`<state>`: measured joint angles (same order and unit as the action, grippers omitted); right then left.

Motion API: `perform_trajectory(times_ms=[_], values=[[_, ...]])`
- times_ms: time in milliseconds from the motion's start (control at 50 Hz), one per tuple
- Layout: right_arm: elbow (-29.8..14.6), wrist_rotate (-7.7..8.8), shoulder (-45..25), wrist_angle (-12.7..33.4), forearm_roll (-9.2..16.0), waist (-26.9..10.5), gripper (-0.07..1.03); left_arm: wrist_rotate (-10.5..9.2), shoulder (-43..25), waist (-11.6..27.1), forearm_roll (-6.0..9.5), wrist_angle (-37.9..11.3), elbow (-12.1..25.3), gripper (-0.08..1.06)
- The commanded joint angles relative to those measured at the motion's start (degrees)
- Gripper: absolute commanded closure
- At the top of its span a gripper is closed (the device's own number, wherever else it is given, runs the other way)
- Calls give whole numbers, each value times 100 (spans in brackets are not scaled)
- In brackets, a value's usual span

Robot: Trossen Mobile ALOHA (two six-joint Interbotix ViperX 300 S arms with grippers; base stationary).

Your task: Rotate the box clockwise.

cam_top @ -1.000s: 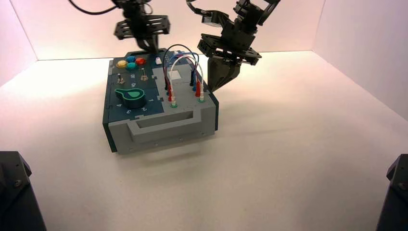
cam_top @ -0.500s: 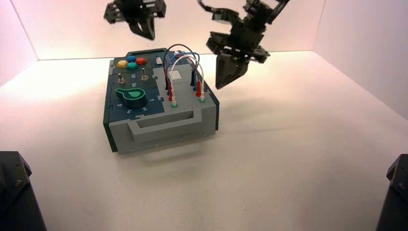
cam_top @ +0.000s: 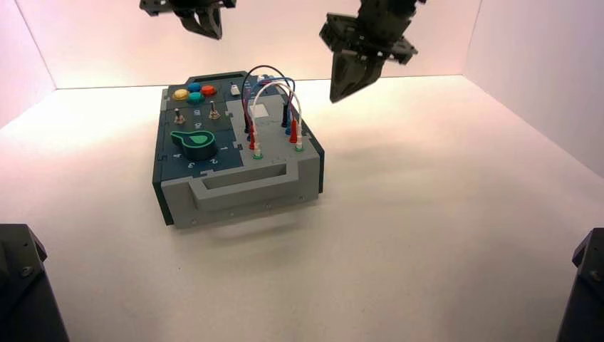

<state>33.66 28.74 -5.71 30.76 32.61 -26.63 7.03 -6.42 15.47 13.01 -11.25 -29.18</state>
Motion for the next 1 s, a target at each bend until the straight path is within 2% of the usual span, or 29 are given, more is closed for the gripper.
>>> perform_trajectory(times_ms=[20,300,320,460,600,620,660,780,820,880,900,1000], values=[[26,26,404,-44,-35,141,98,35,352,-79,-18,70,-53,101],[237,26,888,-70,-26,677,98,35,817,-448,-35,272,-562,101],[264,26,1002,-79,-35,826,98,35,905,-501,-35,281,-659,101],[387,26,1274,-149,-44,1195,98,35,1204,-633,-35,396,-1028,101],[510,35,1468,-299,-185,1415,98,35,1512,-694,-35,615,-1380,101],[615,35,1573,-431,-334,1538,99,35,1696,-703,-35,729,-1564,101],[703,35,1635,-527,-413,1617,98,35,1846,-703,-35,817,-1696,101],[879,35,1758,-765,-439,1775,99,26,2180,-703,-26,967,-1995,101],[967,35,1837,-976,-431,1828,99,26,2294,-703,-26,1020,-2145,101],[1002,26,1863,-1072,-431,1837,99,26,2303,-703,-35,1028,-2197,101],[1134,26,1942,-1345,-431,1863,99,26,2303,-729,-26,1107,-2338,101],[1283,0,2057,-1617,-431,1942,99,-18,2276,-800,9,1301,-2487,101]])
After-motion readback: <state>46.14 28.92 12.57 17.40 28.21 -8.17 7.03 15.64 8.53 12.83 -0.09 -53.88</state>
